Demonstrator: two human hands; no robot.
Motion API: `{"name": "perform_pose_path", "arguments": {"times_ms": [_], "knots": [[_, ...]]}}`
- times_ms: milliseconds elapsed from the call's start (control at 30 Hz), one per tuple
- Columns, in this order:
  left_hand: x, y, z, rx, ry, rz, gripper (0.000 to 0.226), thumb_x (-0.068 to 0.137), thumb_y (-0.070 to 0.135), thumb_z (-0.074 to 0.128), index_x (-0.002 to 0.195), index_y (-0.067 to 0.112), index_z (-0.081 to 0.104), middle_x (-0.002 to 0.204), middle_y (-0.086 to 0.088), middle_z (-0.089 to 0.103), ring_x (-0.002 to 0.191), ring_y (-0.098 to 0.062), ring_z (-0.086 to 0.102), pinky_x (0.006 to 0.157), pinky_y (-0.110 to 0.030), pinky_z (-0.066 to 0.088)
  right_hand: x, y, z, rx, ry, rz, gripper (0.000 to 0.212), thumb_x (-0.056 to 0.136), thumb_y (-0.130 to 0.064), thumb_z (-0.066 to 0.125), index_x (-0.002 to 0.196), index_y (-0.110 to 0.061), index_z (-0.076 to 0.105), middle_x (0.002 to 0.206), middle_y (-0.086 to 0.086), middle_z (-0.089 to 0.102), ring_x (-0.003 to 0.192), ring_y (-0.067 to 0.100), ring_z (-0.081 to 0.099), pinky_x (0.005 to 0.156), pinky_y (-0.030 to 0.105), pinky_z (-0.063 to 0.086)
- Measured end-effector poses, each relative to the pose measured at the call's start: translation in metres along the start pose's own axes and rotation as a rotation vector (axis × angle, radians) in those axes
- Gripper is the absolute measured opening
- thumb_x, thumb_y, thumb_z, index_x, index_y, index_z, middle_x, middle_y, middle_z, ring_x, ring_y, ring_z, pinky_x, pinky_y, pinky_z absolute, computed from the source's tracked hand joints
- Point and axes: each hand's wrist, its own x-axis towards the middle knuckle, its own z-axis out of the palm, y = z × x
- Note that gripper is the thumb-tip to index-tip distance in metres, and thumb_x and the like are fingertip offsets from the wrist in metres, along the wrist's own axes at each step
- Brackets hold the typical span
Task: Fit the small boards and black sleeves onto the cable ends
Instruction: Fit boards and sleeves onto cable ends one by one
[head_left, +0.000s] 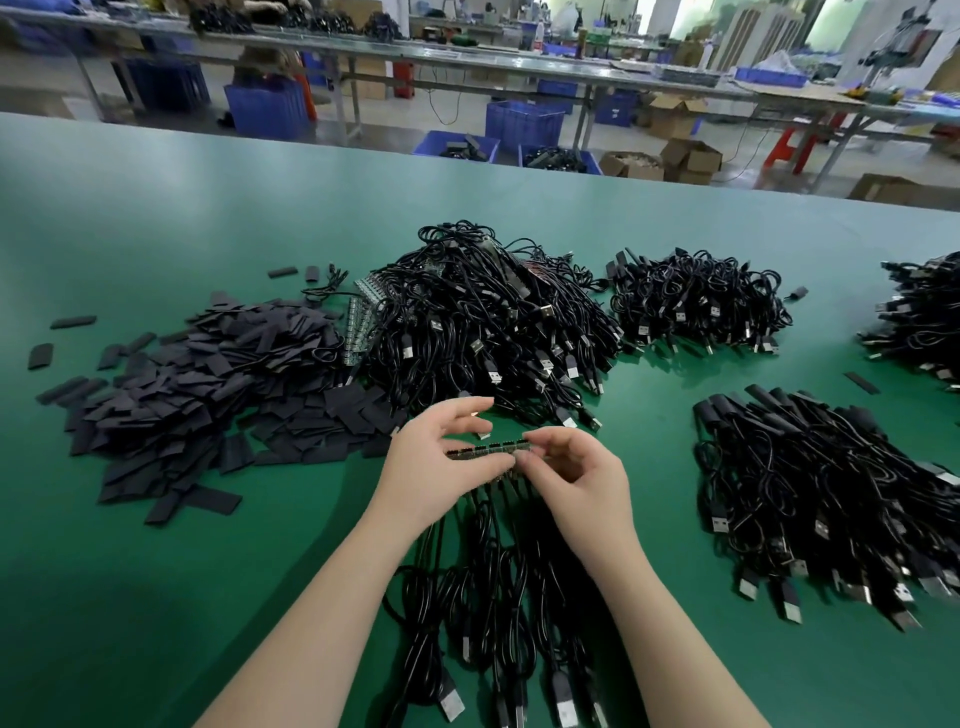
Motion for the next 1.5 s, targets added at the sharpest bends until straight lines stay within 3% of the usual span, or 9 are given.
{"name": "perform_pose_path", "arguments": {"times_ms": [167,300,533,733,867,1000,1100,1300,1500], "knots": [[0.000,0.000,0.000,-0.032,-0.004,-0.051,0.061,0.066,0.024,0.090,0.116,0.043,0.061,0.092,0.020,0.072,0.087,0.006,0.066,0.075,-0.007,0.046,-0.001,-0.003,-0.001,0.041,-0.010,-0.002,0.024,0.087,-0.010,0.074,0.088,-0.034,0.075,0.079,-0.009,0.071,0.074,0.004,0.065,0.069,0.014,0.049],[-0.001,0.001,0.001,0.008,0.001,-0.013,0.054,0.067,0.021,0.089,0.110,0.042,0.062,0.081,0.020,0.072,0.077,0.008,0.065,0.065,0.000,0.041,-0.001,-0.004,-0.003,-0.068,-0.004,0.011,0.022,0.085,-0.017,0.076,0.090,-0.038,0.074,0.080,-0.018,0.074,0.075,-0.004,0.066,0.069,0.009,0.047],[-0.006,0.003,0.002,0.194,0.000,0.078,0.048,0.072,0.034,0.084,0.113,0.048,0.063,0.087,0.025,0.071,0.095,0.009,0.062,0.093,-0.019,0.044,-0.002,-0.006,-0.001,-0.119,0.003,-0.044,0.027,0.082,-0.014,0.080,0.077,-0.040,0.073,0.079,-0.019,0.074,0.074,-0.001,0.068,0.069,0.009,0.048],[-0.007,0.007,0.004,0.227,0.008,0.104,0.046,0.076,0.028,0.081,0.105,0.057,0.059,0.086,0.030,0.069,0.097,0.017,0.057,0.082,0.003,0.033,-0.004,-0.009,-0.003,-0.182,0.018,-0.059,0.027,0.082,-0.017,0.080,0.084,-0.043,0.072,0.081,-0.024,0.073,0.078,-0.005,0.067,0.071,0.006,0.047],[-0.008,0.010,0.005,0.287,0.004,0.113,0.048,0.078,0.028,0.079,0.098,0.063,0.053,0.085,0.033,0.068,0.096,0.029,0.048,0.076,0.015,0.011,-0.005,-0.009,-0.002,-0.242,0.028,-0.088,0.024,0.083,-0.016,0.080,0.078,-0.038,0.072,0.078,-0.025,0.071,0.076,-0.006,0.066,0.069,0.005,0.046],[-0.006,0.006,0.006,0.247,0.003,0.094,0.044,0.078,0.028,0.079,0.095,0.062,0.056,0.082,0.032,0.069,0.102,0.020,0.054,0.079,0.006,0.029,-0.005,-0.006,0.000,-0.270,0.050,-0.121,0.021,0.084,-0.015,0.078,0.078,-0.034,0.071,0.079,-0.023,0.070,0.075,-0.004,0.065,0.067,0.006,0.045],[-0.005,0.005,0.009,0.259,0.020,0.077,0.041,0.077,0.030,0.079,0.099,0.055,0.055,0.080,0.034,0.067,0.098,0.016,0.056,0.078,-0.005,0.032,-0.005,-0.004,0.001,-0.327,0.074,-0.149,0.020,0.085,-0.016,0.077,0.078,-0.032,0.069,0.074,-0.017,0.069,0.076,-0.001,0.064,0.067,0.009,0.046],[-0.006,0.007,0.015,0.321,0.082,0.093,0.043,0.077,0.031,0.079,0.099,0.054,0.049,0.081,0.037,0.066,0.095,0.018,0.053,0.073,0.013,0.015,-0.006,0.000,0.002,-0.402,0.123,-0.221,0.017,0.086,-0.015,0.076,0.079,-0.028,0.068,0.077,-0.016,0.066,0.077,0.003,0.063,0.070,0.020,0.051],[-0.006,0.008,0.018,0.333,0.086,0.081,0.038,0.078,0.031,0.076,0.093,0.051,0.047,0.077,0.037,0.065,0.088,0.016,0.056,0.072,0.003,0.029,-0.009,0.000,0.004,-0.443,0.182,-0.300,0.010,0.086,-0.009,0.075,0.079,-0.016,0.070,0.077,-0.012,0.065,0.083,0.003,0.060,0.070,0.007,0.042]]}}
